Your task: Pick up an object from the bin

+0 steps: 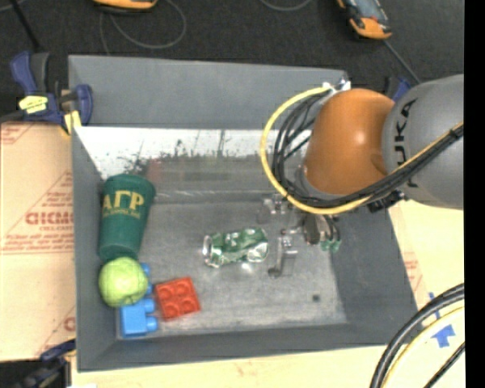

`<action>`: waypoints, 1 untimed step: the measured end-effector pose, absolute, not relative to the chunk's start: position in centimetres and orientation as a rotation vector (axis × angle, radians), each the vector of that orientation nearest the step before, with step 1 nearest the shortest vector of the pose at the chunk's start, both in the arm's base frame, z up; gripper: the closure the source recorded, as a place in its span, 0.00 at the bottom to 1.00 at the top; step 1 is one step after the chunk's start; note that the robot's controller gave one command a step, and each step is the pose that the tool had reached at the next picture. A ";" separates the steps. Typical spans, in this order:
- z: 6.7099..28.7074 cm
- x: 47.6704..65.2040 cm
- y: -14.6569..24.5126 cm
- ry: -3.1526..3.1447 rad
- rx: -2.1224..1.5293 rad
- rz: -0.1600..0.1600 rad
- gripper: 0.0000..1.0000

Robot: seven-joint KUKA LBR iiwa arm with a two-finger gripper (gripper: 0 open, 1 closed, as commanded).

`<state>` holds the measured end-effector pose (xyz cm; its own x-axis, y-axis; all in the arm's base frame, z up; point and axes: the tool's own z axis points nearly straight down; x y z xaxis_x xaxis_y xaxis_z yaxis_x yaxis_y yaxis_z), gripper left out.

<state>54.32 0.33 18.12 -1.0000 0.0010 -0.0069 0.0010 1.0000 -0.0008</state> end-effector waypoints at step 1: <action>15.4 55.1 2.4 3.130 -0.176 0.004 0.00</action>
Offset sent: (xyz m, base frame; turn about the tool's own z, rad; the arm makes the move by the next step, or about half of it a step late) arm 0.0678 0.0532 -0.0752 -0.0436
